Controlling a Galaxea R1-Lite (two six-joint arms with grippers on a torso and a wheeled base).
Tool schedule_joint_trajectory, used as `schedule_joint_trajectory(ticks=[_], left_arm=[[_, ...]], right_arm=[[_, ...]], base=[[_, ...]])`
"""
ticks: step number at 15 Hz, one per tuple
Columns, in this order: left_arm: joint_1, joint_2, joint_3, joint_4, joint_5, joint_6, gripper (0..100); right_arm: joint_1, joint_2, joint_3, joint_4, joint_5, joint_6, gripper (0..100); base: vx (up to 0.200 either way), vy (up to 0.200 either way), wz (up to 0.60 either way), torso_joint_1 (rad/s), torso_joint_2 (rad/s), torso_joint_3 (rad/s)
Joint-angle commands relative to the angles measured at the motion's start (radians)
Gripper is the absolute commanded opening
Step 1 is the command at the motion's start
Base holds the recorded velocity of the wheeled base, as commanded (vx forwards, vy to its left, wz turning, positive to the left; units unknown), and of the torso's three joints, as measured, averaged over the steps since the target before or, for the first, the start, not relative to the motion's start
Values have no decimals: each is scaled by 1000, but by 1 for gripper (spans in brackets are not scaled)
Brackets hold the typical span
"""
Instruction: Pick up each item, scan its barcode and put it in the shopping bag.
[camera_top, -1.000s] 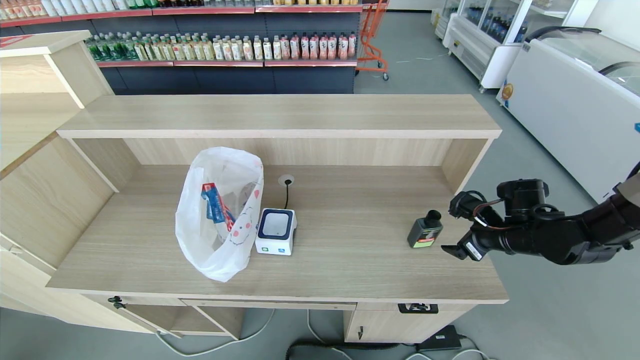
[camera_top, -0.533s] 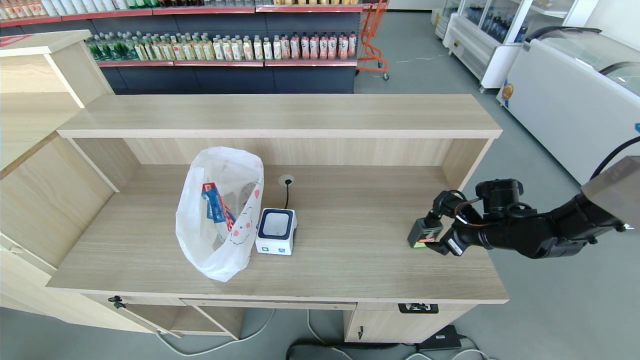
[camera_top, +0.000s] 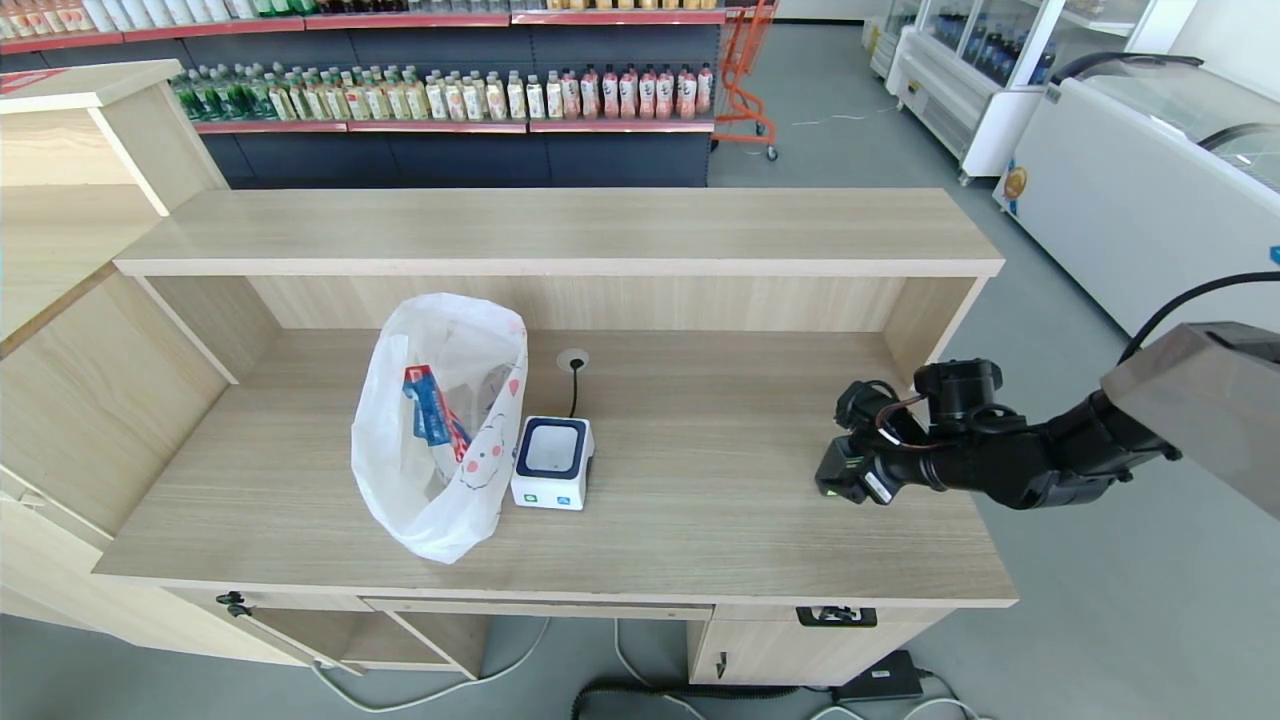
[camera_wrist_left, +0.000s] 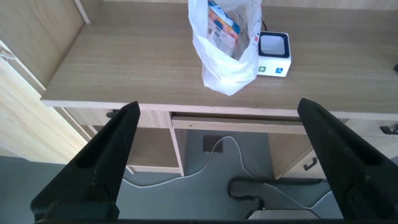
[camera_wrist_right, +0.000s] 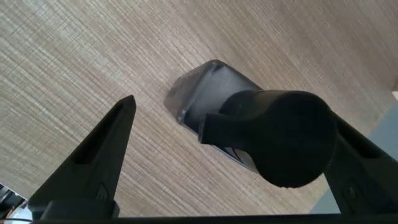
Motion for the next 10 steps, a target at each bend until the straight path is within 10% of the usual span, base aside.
schedule_joint_trajectory(ticks=[1, 2, 10], left_arm=[[1, 0, 0, 0, 0, 0, 100], [0, 0, 0, 0, 0, 0, 100], [0, 0, 0, 0, 0, 0, 100]], right_arm=[[3, 25, -15, -1, 1, 0, 100], [3, 33, -29, -1, 1, 1, 0], [17, 43, -34, -7, 1, 12, 0]], base=[[0, 0, 0, 0, 0, 0], [0, 0, 0, 0, 0, 0], [0, 0, 0, 0, 0, 0]])
